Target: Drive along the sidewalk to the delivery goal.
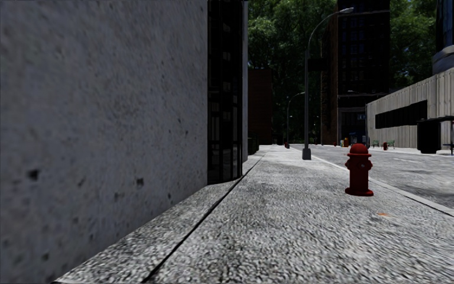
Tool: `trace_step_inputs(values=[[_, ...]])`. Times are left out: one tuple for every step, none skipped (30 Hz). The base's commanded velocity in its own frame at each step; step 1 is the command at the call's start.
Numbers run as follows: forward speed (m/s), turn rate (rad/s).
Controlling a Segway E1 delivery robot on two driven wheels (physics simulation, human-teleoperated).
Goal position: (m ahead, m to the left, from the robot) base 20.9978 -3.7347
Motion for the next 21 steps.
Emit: trace_step_inputs(values=[[1.53, -0.14], [1.53, -0.06], [1.53, -0.06], [1.53, -0.04], [1.53, -0.03], [1.53, -0.01], [1.53, -0.01], [1.53, -0.01], [1.53, 0.00], [1.53, 0.00], [1.53, 0.00], [1.53, 0.00], [1.53, 0.00], [1.53, 0.00], [1.53, 0.00], [1.53, 0.00], [1.53, 0.00], [1.53, 0.00], [1.53, 0.00], [1.53, 0.00], [1.53, -0.01]])
